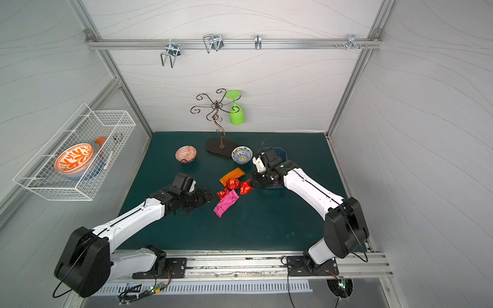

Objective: Put the tea bags into the storage box
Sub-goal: Place the tea bag in the storage box.

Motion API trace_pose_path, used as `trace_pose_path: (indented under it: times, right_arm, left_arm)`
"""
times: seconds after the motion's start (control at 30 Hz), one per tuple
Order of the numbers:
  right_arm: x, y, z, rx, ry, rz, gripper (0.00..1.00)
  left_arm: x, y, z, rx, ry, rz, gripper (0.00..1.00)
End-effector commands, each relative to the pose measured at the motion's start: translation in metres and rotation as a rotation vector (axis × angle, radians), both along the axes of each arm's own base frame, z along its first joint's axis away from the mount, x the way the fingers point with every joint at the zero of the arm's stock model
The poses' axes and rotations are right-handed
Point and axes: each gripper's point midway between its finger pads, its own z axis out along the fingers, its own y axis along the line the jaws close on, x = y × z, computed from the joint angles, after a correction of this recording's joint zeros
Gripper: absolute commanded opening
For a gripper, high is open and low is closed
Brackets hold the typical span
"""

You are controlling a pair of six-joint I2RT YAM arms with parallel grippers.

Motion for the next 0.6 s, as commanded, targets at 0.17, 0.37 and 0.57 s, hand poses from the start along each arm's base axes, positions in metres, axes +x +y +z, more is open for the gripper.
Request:
trace_pose_path:
  times: [0.17,0.37,0.57]
  right_arm:
    - [0.089,-0.061,0.006,-0.020,-0.103,-0.187,0.00]
    - [0.145,-0.079,-0.011,-0.073,-0.129,-0.259,0.00]
    - [0.185,-0.085,-0.035,-0.135,-0.108,-0.286,0.00]
  left_arm:
    - [0.011,-0.010,0.013,-0.035,-0.042,-0.018,0.88]
    - [0.009,-0.009,0.012,-0.032,-0.037,-0.014,0.88]
    - [0.006,-0.006,0.012,-0.023,-0.038,-0.013,0.88]
